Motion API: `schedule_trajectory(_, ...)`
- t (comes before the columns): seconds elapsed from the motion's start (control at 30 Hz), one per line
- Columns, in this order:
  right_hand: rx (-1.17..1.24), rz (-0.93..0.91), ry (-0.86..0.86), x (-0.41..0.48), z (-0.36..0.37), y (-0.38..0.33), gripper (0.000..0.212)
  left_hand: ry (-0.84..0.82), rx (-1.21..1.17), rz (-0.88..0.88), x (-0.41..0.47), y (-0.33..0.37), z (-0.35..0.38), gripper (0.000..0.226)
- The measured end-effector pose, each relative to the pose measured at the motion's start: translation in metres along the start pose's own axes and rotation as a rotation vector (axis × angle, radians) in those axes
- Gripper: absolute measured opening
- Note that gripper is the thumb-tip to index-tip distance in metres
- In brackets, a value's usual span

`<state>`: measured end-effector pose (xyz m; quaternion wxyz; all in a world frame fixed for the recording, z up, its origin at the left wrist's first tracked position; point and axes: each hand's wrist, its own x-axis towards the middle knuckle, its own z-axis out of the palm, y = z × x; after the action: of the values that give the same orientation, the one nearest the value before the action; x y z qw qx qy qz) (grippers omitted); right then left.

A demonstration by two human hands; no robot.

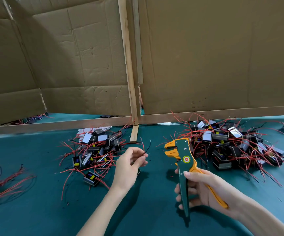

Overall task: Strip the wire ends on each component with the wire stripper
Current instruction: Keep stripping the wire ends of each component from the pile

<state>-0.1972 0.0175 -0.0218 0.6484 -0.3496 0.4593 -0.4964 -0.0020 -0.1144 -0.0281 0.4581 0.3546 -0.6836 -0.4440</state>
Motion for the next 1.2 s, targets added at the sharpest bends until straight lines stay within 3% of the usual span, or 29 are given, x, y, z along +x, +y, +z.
schedule_trajectory(0.43, 0.011, -0.026, -0.054, -0.01, 0.013, -0.004, 0.067, -0.095, -0.119, -0.027, -0.002, 0.01, 0.0, 0.008)
schedule_trajectory(0.7, -0.015, -0.039, -0.16, -0.015, 0.015, -0.005, 0.046, -0.171, -0.145, -0.066, -0.004, 0.019, -0.001, 0.007)
schedule_trajectory(1.2, -0.074, -0.026, -0.162, -0.019, 0.02, -0.003, 0.042, -0.305, -0.072, -0.12, -0.005, 0.028, -0.007, 0.015)
